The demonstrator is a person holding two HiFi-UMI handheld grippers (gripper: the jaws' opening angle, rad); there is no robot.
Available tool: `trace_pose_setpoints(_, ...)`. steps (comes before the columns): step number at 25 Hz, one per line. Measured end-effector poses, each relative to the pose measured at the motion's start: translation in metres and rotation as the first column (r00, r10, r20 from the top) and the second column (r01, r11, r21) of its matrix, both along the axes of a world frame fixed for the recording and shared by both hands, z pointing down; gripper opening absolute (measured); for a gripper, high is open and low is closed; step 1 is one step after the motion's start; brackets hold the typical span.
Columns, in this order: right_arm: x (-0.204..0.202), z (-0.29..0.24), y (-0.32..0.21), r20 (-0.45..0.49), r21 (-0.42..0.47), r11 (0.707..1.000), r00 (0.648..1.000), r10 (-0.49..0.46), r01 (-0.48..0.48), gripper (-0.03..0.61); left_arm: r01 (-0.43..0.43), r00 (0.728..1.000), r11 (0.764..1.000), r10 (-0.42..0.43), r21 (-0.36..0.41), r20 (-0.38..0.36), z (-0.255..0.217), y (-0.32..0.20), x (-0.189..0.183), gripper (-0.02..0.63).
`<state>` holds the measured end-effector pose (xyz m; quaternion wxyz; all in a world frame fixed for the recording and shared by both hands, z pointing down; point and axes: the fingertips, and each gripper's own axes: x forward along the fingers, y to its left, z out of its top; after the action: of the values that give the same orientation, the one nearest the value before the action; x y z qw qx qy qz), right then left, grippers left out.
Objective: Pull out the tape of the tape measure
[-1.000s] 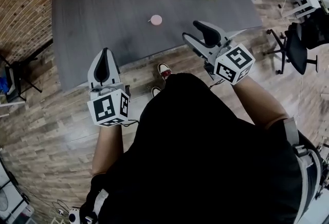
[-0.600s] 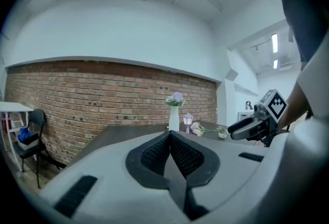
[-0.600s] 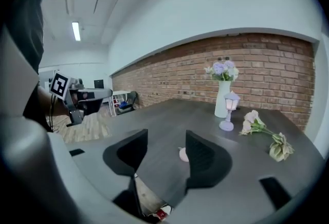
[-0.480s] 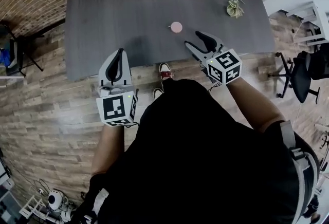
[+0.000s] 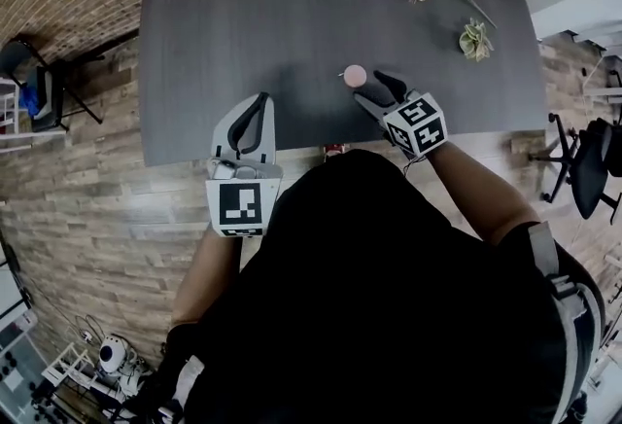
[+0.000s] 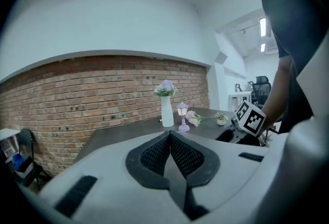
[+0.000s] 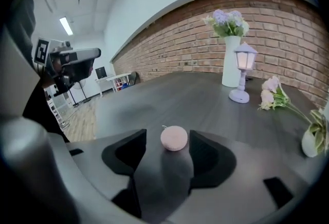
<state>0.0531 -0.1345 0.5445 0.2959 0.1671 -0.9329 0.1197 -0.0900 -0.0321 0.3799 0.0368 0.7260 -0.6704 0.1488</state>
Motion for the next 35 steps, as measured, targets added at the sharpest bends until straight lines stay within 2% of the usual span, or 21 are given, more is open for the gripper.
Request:
trace_pose_setpoints(5,-0.016,0.025,-0.008,-0.046,-0.039,0.998,0.997,-0.057,0.056,0.264,0.012,1.000,1.000,-0.012,0.008,-0.012,-0.012,-0.033,-0.011,0.009)
trace_pose_setpoints(7,-0.027,0.033,-0.021,-0.088,-0.017,0.999,0.995,-0.053,0.052,0.265,0.005,1.000,1.000,-0.005,0.007,-0.002,-0.012,-0.045,-0.016,0.009)
trace_pose_setpoints(12,-0.028,0.041,-0.016,-0.165,0.031,0.999,0.986,-0.024,0.029,0.265,-0.130,0.991,0.991,0.130,0.004,-0.013,-0.010,-0.057,-0.015,0.009)
trace_pose_setpoints(14,-0.031,0.034,-0.018,-0.170,0.015,1.000,0.985,0.027,-0.025,0.215,-0.166,0.986,0.986,0.166,0.019,-0.021,-0.017,-0.065,-0.027,0.009)
trace_pose_setpoints(16,-0.039,0.013,-0.014,-0.115,0.001,0.996,0.990,0.083,-0.084,0.215,-0.227,0.974,0.974,0.227,0.007,-0.003,-0.018,-0.069,-0.035,0.009)
trace_pose_setpoints(19,-0.059,-0.037,-0.022,0.001,0.059,0.990,0.991,0.131,-0.131,0.215,-0.286,0.958,0.957,0.286,-0.047,-0.007,-0.005,-0.083,-0.043,0.009)
trace_pose_setpoints(21,-0.072,-0.077,-0.022,0.089,0.099,0.982,0.984,0.152,-0.160,0.215,-0.345,0.938,0.937,0.344,-0.043,-0.032,-0.003,-0.088,-0.037,0.009)
trace_pose_setpoints(25,-0.085,-0.135,-0.012,0.188,0.179,0.968,0.972,0.141,-0.175,0.215,-0.428,0.904,0.904,0.428,-0.003,-0.004,-0.004,-0.095,-0.020,0.009)
trace_pose_setpoints(27,-0.082,-0.151,-0.010,0.219,0.185,0.960,0.961,0.168,-0.210,0.215,-0.488,0.872,0.872,0.489,0.050,-0.013,-0.016,-0.094,-0.008,0.011)
trace_pose_setpoints(29,-0.080,-0.163,-0.010,0.237,0.191,0.954,0.954,0.184,-0.232,0.215,-0.550,0.832,0.827,0.555,0.115,-0.010,-0.032,-0.092,0.003,0.011)
trace_pose_setpoints(31,-0.083,-0.173,-0.011,0.246,0.207,0.951,0.953,0.178,-0.231,0.215,-0.591,0.801,0.793,0.599,0.146,-0.008,-0.041,-0.090,0.009,0.011)
trace_pose_setpoints(33,-0.089,-0.182,-0.009,0.262,0.214,0.951,0.951,0.164,-0.223,0.215,-0.601,0.792,0.785,0.610,0.149,-0.022,-0.043,-0.090,0.010,0.011)
trace_pose_setpoints(35,-0.095,-0.189,-0.006,0.278,0.214,0.954,0.950,0.146,-0.209,0.215,-0.594,0.795,0.791,0.605,0.146,-0.043,-0.042,-0.091,0.007,0.012)
